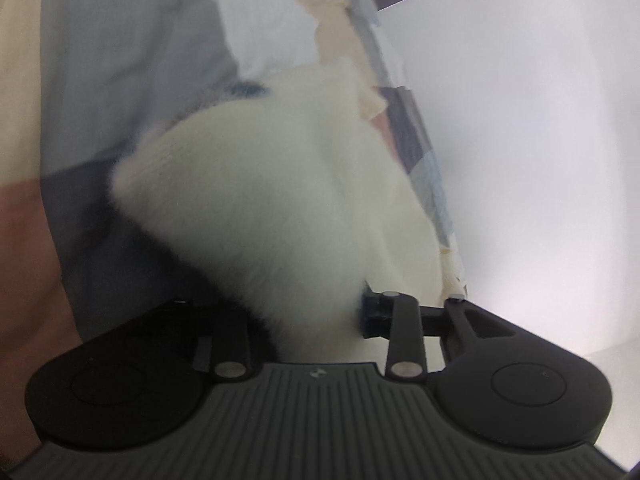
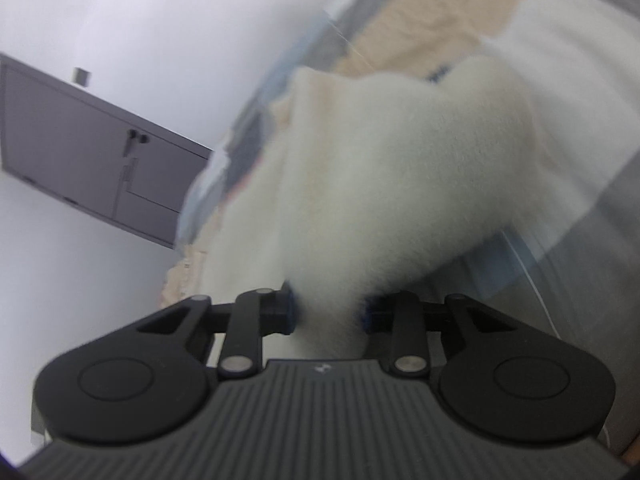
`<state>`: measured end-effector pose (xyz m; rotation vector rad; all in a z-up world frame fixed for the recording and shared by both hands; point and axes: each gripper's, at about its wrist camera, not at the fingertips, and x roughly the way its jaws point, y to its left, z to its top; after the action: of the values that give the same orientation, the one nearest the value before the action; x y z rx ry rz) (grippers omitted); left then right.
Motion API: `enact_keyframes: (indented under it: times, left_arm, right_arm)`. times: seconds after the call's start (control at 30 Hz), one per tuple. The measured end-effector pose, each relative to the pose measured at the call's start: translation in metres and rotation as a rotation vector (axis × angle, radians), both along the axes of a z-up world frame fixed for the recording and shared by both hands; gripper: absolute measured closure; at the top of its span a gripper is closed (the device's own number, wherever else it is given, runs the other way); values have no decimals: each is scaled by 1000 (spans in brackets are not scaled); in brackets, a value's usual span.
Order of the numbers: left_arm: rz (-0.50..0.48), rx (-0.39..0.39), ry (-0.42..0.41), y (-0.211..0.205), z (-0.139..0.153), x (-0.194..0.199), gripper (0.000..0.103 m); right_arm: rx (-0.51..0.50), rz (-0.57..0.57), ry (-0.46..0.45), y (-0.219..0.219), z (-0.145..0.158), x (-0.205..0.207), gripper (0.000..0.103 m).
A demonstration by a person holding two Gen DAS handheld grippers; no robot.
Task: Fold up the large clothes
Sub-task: 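Grasp the blanket edge with the left gripper while the right gripper grasps beside it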
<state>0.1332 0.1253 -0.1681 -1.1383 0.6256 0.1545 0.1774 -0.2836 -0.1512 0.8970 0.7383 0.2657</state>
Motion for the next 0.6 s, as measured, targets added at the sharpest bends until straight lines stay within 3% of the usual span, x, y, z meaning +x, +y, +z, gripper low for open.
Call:
enact_keyframes:
  times: [0.23,0.33,0.43,0.6]
  left_arm:
    - [-52,71,-117,-13,53,-47,70]
    - [-56,53,-145,-16,69,-85,69]
    - [-68,55,-133,-24,70,-108,69]
    - [-101,-1,-107,-21,63,-115,55]
  right_arm:
    - [-53,40,-83,-10,46,-27,73]
    - [-51,60,-99,-20,63,-50,73]
    - [-65,72,-79,-27,70,-65,73]
    - [-30,73,-21,-32,62,-58,72]
